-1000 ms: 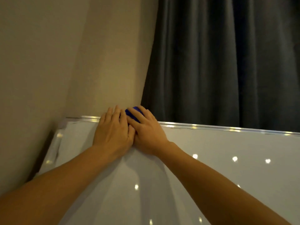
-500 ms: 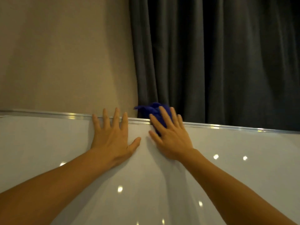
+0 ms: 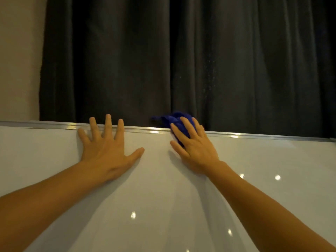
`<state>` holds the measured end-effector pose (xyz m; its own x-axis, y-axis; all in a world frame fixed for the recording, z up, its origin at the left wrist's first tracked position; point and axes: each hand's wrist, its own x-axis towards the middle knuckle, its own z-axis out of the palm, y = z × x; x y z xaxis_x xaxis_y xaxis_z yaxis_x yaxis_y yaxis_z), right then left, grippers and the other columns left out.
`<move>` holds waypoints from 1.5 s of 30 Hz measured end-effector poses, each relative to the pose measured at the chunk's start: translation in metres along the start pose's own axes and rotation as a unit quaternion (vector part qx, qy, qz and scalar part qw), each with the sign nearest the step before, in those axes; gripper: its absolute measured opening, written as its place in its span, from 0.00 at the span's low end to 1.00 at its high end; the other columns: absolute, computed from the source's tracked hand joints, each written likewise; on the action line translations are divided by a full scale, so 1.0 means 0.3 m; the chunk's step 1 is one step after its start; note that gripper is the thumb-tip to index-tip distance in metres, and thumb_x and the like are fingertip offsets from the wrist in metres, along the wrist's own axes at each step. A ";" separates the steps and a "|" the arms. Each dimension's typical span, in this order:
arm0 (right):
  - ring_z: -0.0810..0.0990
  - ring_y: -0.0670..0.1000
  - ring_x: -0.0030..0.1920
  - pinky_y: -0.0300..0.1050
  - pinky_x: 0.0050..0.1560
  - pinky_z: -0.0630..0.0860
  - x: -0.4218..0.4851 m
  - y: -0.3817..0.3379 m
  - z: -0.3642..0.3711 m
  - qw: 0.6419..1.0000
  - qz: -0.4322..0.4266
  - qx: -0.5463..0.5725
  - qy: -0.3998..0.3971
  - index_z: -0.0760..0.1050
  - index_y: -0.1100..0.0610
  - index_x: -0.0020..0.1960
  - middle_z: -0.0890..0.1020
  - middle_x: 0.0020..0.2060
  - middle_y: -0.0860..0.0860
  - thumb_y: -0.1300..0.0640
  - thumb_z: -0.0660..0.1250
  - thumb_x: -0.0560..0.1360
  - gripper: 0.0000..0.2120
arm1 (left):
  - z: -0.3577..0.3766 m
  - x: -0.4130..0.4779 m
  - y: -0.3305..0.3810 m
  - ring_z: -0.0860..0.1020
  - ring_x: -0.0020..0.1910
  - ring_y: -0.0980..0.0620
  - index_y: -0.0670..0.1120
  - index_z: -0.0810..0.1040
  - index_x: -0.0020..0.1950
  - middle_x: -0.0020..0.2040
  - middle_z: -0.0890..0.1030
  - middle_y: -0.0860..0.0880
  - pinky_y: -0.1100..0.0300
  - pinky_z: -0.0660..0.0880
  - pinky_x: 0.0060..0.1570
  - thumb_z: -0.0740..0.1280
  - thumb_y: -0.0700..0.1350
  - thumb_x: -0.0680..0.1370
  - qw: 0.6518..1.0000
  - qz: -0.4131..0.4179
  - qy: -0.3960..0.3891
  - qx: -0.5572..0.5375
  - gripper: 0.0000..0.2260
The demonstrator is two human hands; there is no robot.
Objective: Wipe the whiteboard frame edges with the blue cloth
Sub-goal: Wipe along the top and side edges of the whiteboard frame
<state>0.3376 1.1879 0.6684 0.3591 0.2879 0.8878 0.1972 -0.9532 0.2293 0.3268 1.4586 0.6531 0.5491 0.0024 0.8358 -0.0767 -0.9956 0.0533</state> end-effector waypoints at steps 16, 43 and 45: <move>0.34 0.55 0.78 0.59 0.77 0.42 -0.061 0.381 -0.048 0.984 0.156 0.057 -0.071 0.46 0.42 0.79 0.40 0.80 0.46 0.37 0.50 0.81 0.30 | 0.112 0.039 0.431 0.36 0.76 0.30 0.48 0.35 0.79 0.80 0.37 0.41 0.27 0.40 0.70 0.32 0.80 0.60 0.996 0.089 0.030 0.003 0.55; 0.33 0.54 0.78 0.57 0.78 0.42 -0.381 1.374 -0.094 0.970 0.218 0.023 -0.104 0.44 0.48 0.80 0.40 0.80 0.45 0.36 0.47 0.81 0.32 | 0.222 0.004 1.490 0.37 0.76 0.28 0.46 0.33 0.78 0.79 0.34 0.39 0.27 0.42 0.70 0.40 0.79 0.63 0.994 0.103 -0.024 0.011 0.54; 0.33 0.53 0.77 0.56 0.78 0.41 -0.377 1.382 -0.070 0.982 0.159 0.050 -0.090 0.46 0.49 0.80 0.44 0.80 0.47 0.36 0.47 0.81 0.32 | 0.231 0.020 1.604 0.37 0.76 0.28 0.46 0.33 0.78 0.79 0.35 0.39 0.28 0.43 0.71 0.42 0.80 0.65 0.996 0.089 -0.023 0.016 0.54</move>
<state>0.3595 0.7584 0.6716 0.5711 -0.0031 0.8209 0.1346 -0.9861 -0.0974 0.3509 0.9732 0.6458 0.5664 -0.1779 0.8047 -0.1501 -0.9824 -0.1115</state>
